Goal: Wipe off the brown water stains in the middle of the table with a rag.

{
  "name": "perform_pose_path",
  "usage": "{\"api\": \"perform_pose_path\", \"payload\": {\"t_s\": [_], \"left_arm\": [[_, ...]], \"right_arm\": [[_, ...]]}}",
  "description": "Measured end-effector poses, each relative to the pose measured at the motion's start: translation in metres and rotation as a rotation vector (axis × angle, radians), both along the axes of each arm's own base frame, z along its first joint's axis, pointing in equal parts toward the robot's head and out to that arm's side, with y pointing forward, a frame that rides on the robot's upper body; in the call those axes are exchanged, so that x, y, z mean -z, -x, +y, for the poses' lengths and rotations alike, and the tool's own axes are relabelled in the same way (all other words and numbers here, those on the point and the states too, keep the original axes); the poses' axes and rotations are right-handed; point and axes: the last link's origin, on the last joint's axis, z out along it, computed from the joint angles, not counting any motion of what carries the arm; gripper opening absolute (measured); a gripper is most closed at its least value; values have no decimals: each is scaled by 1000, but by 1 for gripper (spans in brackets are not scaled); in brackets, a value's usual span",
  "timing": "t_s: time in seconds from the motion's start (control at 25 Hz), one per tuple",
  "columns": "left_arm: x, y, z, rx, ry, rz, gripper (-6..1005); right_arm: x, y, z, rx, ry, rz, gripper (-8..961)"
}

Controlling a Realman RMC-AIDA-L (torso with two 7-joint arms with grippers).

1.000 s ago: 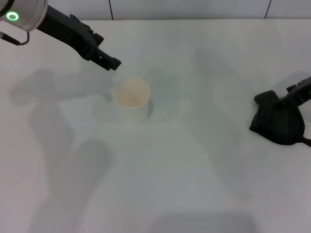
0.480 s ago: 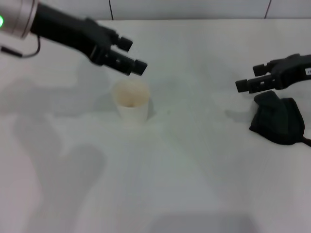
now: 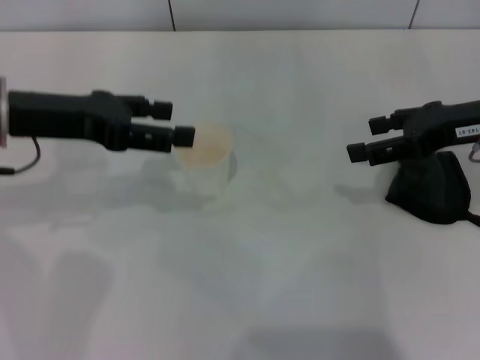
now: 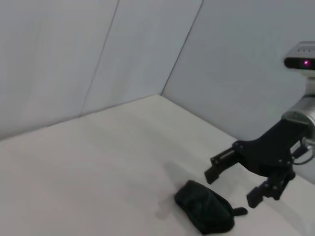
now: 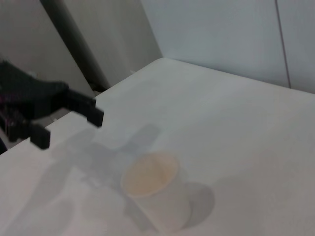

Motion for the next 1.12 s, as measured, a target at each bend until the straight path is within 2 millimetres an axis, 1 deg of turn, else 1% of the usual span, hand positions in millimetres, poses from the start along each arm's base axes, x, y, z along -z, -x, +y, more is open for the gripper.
{"api": "perform_pose_path", "payload": {"t_s": [0.24,0.4,0.56,0.8,0.88,0.92,1.04,1.08,1.12], "left_arm": [[18,20,-21,4,28,-69,874],[28,28,-29,18,20,-102,875],[36,38,-34,-6,31,-81,875],[38,54,-45,-18,16,-64,875],[38,56,-46,-21,12,-61,874],[38,60,-48,-32,0,-53,874],[39,61,-49,-35,-1,-52,874],[40,61,-49,-37,2,-51,874],[40,62,-50,-38,3,-50,874]], "right_arm": [[3,-13,-2,22,-18,12,873],[5,-15,-3,9,-31,45,872],[9,-22,-7,-7,-29,50,872],[15,-38,-15,-33,-34,35,871],[17,-43,-17,-43,-44,38,871],[18,-44,-18,-45,-44,41,871],[19,-46,-19,-51,-45,39,870],[20,-53,-23,-96,-60,12,870],[20,-55,-24,-114,-65,4,870]]}}
